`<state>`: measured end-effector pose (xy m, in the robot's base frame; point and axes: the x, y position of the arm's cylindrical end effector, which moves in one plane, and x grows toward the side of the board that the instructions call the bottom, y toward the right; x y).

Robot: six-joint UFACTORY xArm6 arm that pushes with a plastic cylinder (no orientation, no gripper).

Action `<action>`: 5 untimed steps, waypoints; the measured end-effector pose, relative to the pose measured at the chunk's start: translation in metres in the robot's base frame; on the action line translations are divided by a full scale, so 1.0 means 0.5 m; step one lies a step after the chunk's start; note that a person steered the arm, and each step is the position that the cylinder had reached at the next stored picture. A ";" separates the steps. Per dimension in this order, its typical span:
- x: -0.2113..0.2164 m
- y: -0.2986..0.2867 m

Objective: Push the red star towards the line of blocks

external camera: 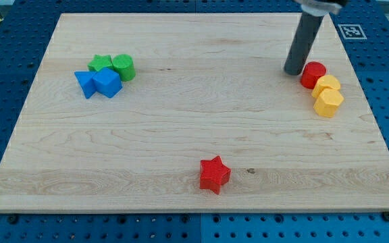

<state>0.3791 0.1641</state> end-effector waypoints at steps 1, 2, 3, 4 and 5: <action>0.079 -0.095; 0.157 -0.207; 0.226 -0.340; 0.329 -0.459; 0.424 -0.485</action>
<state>0.5910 -0.0785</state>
